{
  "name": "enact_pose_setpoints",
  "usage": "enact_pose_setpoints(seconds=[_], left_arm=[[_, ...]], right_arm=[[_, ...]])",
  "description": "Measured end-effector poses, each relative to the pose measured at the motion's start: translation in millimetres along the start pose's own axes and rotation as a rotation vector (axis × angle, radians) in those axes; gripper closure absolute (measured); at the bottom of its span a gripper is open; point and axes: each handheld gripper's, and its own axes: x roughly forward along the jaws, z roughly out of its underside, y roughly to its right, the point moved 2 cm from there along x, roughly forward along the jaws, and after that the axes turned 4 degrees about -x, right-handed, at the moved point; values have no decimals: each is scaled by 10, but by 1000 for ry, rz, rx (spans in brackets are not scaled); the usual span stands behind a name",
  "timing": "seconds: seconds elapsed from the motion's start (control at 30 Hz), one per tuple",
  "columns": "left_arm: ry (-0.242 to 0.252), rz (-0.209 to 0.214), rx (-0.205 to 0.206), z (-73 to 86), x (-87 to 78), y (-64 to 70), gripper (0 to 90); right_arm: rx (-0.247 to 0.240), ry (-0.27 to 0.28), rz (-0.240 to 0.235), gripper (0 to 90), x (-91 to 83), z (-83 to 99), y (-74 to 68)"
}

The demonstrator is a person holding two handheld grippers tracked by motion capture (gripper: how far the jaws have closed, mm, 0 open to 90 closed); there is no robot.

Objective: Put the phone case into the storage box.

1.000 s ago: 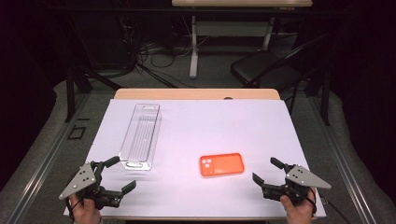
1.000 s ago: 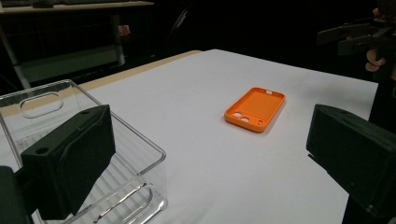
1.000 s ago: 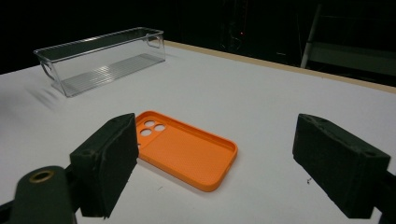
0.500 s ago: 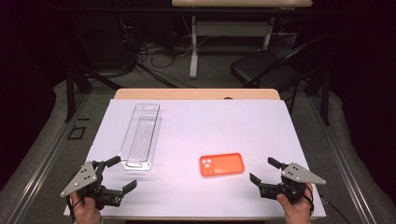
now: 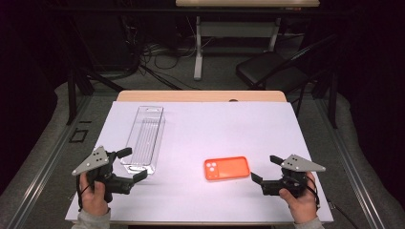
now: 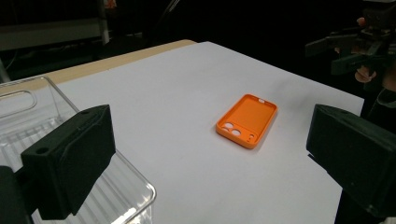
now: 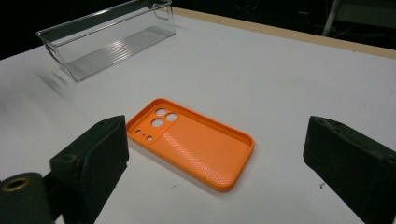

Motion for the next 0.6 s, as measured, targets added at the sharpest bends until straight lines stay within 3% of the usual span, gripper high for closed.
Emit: enact_pose_setpoints(seconds=[0.27, 0.6], left_arm=[[-34, 30, -16, -234, 166, -62, 16], [-63, 50, -42, -436, 322, -118, 16]], right_arm=[[-51, -58, -27, 15, 118, -119, -23], [-66, -117, -65, 0, 229, -262, 32]])
